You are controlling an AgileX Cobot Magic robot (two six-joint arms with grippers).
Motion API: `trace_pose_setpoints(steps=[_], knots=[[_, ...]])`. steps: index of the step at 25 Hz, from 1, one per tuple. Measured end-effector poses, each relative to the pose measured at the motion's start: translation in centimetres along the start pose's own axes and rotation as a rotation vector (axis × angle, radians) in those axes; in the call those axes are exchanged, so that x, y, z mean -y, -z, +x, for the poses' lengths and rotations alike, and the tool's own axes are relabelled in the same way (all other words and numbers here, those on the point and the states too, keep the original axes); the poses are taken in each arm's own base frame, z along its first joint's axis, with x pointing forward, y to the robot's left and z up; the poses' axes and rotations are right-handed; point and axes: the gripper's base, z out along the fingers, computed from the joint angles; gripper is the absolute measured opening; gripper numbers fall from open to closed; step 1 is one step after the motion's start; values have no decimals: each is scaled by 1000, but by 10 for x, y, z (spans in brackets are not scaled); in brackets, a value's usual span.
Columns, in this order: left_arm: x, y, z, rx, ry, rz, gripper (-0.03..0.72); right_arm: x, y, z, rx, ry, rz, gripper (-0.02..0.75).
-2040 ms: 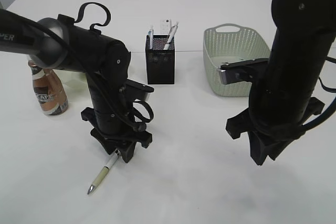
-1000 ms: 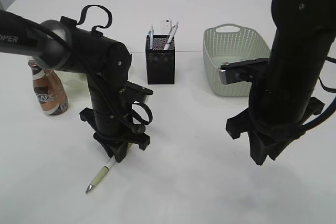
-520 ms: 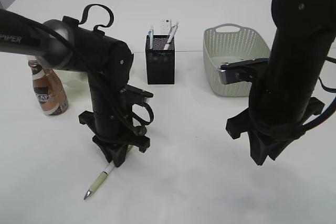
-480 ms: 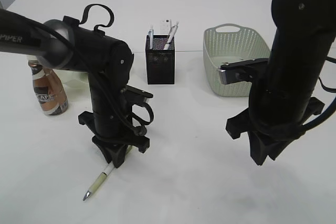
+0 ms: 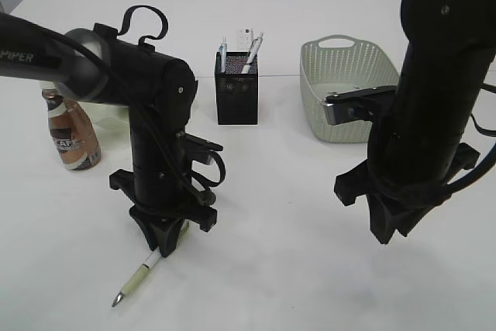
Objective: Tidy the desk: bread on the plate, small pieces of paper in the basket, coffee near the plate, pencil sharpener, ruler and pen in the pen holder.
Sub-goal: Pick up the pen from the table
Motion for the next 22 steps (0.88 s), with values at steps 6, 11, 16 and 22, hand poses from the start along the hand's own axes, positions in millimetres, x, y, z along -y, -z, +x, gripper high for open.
trace_pose_setpoints(steps=[6, 11, 16, 22], knots=[[1, 13, 3, 27, 3, 12, 64, 0, 0, 0, 0, 1, 2, 238], [3, 27, 5, 151, 17, 53, 64, 0, 0, 0, 0, 1, 2, 237], [-1, 25, 32, 270, 38, 69, 64, 0, 0, 0, 0, 1, 2, 237], [-5, 55, 60, 549, 33, 86, 64, 0, 0, 0, 0, 1, 2, 238]])
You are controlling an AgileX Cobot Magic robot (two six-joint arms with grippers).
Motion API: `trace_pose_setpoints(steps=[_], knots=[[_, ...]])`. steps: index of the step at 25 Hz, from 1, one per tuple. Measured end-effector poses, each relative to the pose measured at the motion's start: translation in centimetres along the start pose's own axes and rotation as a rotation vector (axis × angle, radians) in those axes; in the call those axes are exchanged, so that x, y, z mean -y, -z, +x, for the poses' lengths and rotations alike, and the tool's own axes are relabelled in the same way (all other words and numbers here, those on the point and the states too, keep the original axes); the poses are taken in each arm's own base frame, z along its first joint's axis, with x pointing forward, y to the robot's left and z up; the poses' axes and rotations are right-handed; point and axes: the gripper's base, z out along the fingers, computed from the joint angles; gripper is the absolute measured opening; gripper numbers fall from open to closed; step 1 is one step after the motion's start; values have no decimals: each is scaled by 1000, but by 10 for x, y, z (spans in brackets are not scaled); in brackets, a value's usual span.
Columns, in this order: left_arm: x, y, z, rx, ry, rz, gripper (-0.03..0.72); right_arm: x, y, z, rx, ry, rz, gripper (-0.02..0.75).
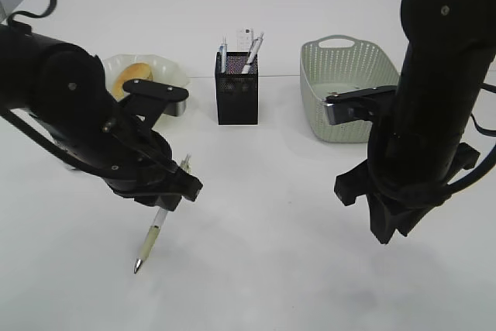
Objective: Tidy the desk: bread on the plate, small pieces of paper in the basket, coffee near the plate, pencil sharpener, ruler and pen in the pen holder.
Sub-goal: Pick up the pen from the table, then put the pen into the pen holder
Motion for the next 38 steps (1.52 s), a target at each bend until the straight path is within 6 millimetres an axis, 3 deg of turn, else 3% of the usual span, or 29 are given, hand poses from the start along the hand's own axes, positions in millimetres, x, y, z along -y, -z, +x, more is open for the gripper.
trace_pose_setpoints(steps=[13, 19, 22, 28, 38], knots=[[2, 47, -17, 362, -46, 25, 68, 0, 0, 0, -2, 0, 0, 238], [-3, 60, 12, 674, -70, 65, 71, 0, 0, 0, -2, 0, 0, 238], [-4, 62, 14, 832, -88, 82, 71, 0, 0, 0, -2, 0, 0, 238], [-5, 55, -5, 1075, -104, 92, 71, 0, 0, 0, -2, 0, 0, 238], [-19, 13, -76, 1224, -73, 59, 73, 2, 0, 0, -1, 8, 20, 238]])
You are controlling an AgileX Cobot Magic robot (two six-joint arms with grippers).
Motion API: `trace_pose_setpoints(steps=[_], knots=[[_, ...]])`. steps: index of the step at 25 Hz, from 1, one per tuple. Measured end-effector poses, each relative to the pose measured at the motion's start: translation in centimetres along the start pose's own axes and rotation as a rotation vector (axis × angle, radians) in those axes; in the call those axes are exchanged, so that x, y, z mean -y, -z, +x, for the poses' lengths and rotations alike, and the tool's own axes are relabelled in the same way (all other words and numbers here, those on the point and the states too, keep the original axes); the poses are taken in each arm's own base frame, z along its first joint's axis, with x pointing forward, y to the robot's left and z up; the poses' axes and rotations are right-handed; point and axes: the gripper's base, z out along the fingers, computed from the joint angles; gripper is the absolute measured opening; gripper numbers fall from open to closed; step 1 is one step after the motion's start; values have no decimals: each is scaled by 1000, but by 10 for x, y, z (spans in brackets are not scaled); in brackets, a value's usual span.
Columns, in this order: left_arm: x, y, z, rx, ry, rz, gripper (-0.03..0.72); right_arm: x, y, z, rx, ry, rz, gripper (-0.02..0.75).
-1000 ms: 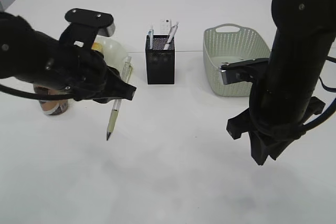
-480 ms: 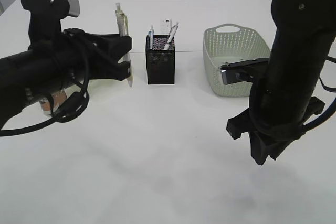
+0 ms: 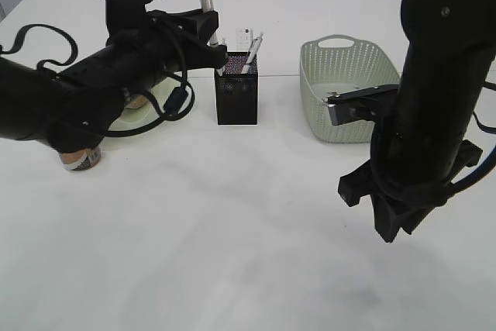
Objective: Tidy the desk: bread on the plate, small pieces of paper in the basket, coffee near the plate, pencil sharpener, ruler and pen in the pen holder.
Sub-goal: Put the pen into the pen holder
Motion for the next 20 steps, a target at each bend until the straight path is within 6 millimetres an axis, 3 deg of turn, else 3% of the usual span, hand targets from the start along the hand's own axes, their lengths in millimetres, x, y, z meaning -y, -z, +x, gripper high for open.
trace_pose_setpoints(steps=[11, 20], knots=[[-13, -58, 0, 42, -1, -24, 74, 1, 0, 0, 1, 4, 11, 238], [-17, -82, 7, 1, -37, -9, 74, 1, 0, 0, 1, 4, 11, 238]])
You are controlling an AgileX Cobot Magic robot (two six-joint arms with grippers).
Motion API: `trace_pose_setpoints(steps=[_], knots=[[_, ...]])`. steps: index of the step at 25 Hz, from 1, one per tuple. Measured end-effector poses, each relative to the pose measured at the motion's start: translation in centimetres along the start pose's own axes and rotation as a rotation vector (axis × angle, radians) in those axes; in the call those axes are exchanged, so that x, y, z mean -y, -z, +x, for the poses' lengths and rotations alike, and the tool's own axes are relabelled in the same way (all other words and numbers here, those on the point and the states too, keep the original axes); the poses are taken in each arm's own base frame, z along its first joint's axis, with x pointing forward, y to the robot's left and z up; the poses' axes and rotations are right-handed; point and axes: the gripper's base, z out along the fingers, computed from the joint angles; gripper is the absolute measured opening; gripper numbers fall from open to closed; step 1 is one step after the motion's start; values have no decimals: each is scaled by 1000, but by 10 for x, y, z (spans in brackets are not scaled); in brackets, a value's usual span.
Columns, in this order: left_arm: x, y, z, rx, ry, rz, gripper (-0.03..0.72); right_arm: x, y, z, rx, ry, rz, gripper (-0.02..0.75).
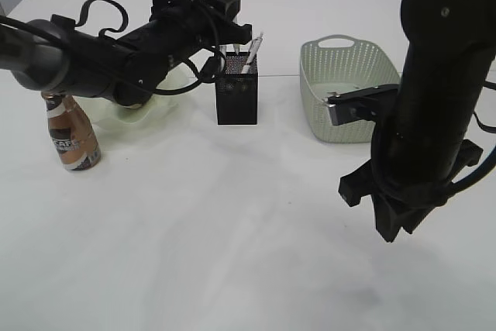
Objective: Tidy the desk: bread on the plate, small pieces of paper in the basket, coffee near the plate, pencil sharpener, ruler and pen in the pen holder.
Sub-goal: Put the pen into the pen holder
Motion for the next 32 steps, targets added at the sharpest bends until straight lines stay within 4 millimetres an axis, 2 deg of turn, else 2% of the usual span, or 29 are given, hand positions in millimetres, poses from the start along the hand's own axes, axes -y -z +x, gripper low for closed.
trace_pose_setpoints(steps=[15, 24, 32], knots=[[-12, -6, 3, -25, -26, -9, 74, 0, 0, -4, 47, -1, -4, 237], [-14, -22, 22, -113, -28, -18, 74, 0, 0, -5, 56, -1, -5, 238], [-15, -23, 41, -193, -12, -25, 74, 0, 0, -5, 58, -1, -5, 238]])
